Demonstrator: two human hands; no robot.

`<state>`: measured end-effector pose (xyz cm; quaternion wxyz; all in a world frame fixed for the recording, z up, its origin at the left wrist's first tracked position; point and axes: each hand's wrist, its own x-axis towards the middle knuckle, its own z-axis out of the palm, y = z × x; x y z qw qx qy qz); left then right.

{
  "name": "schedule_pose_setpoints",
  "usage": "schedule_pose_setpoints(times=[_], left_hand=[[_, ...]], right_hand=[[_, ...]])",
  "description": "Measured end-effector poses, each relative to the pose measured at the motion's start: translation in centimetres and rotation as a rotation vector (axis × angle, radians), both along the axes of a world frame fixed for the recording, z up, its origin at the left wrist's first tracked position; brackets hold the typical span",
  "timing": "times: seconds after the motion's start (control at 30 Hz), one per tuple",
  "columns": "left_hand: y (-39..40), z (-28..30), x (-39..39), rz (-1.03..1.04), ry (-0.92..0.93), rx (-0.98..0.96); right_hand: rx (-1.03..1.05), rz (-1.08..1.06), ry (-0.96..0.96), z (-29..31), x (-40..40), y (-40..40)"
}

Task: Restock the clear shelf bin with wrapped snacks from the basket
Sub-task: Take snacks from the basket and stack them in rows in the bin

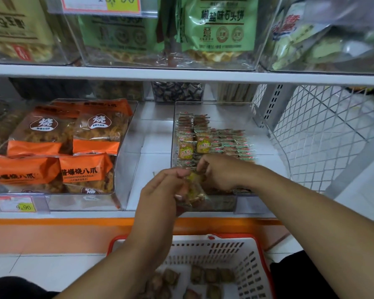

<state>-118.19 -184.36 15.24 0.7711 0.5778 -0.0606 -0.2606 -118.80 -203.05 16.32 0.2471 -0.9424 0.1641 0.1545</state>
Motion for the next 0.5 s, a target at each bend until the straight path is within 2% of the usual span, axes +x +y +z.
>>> schedule_pose_setpoints(times=[0.13,0.23,0.3,0.4,0.43,0.5], left_hand=[[0.2,0.4,0.0,0.015,0.001,0.019],[0.7,0.5,-0.1,-0.014,-0.081,0.030],[0.9,0.7,0.0,-0.030,-0.124,0.035],[1.1,0.8,0.2,-0.055,-0.126,-0.006],[1.1,0.8,0.3,-0.066,-0.125,-0.005],[1.2,0.8,0.4,-0.080,-0.121,0.012]], right_hand=[[0.088,-0.054,-0.071,0.2,-0.6,0.0],[0.161,-0.140,-0.225,0.9,-1.6,-0.4],[0.389,-0.252,-0.331,1.9,-2.5,-0.4],[0.933,-0.356,-0.438,3.6,-3.9,-0.1],[1.050,-0.346,-0.438,4.1,-4.4,0.0],[1.159,-0.294,-0.392,4.7,-5.1,0.5]])
